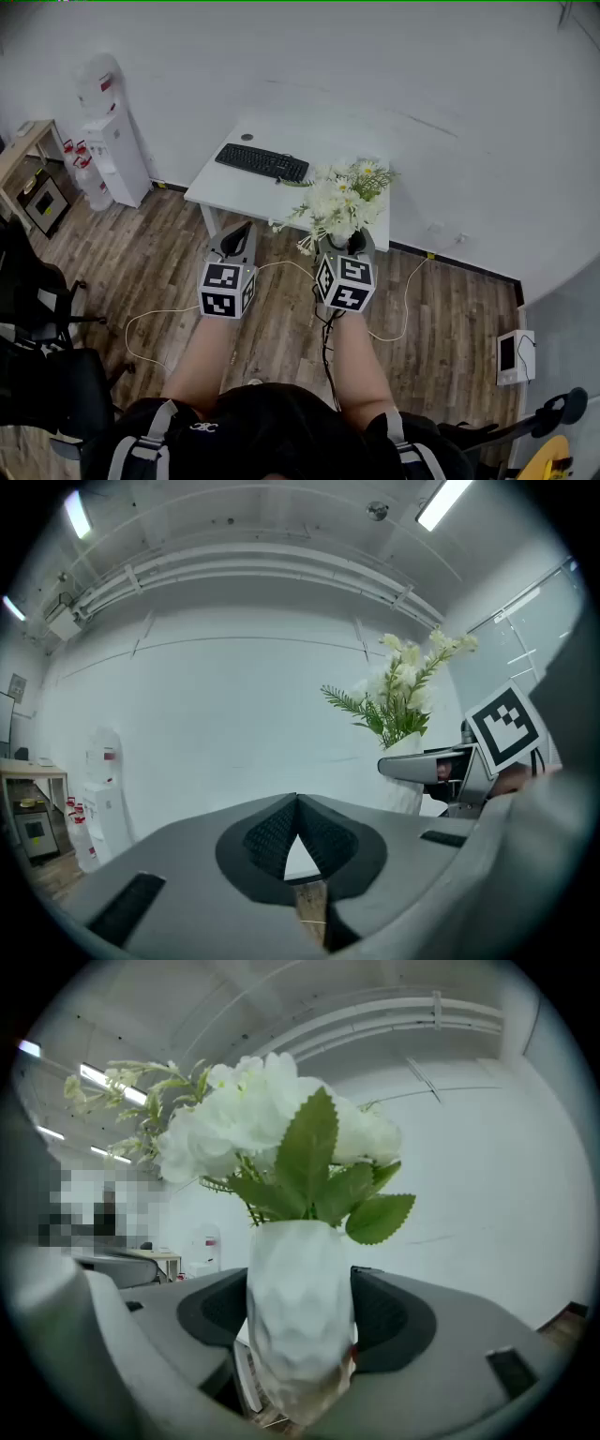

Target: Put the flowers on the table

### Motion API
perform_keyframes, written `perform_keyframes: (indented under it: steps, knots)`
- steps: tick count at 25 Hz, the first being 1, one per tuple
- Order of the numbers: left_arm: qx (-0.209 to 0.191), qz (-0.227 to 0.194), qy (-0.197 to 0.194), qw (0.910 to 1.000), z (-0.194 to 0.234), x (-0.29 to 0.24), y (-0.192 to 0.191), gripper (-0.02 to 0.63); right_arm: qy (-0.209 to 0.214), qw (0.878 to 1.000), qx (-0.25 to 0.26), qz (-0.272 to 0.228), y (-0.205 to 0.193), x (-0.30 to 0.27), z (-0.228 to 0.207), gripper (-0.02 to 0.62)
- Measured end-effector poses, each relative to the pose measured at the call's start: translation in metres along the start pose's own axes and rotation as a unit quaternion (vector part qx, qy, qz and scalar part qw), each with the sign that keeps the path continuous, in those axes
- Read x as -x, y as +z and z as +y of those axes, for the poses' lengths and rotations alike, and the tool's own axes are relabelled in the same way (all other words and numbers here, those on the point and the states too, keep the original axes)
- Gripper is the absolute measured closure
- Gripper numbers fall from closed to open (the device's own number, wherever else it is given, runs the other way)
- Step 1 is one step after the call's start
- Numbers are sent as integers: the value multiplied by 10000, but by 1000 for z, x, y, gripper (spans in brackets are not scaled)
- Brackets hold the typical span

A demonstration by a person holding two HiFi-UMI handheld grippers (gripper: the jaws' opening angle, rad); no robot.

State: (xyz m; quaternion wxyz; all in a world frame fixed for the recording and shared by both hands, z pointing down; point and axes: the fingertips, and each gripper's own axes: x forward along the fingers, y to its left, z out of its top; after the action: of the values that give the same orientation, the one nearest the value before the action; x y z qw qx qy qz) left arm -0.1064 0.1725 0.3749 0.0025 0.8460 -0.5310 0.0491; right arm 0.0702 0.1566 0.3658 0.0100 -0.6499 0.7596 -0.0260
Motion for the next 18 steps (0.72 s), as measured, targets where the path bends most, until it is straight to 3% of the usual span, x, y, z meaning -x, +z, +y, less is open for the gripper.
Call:
perform_keyframes:
  steps: [9,18]
  knots:
    - [137,18,-169,9998,-7,6,-3,606,62,9998,-155,-73,2,8,5,259]
    - [189,-16,-182,9997,26,6,-7,606,41,9999,-34,-103,1,-9,32,259]
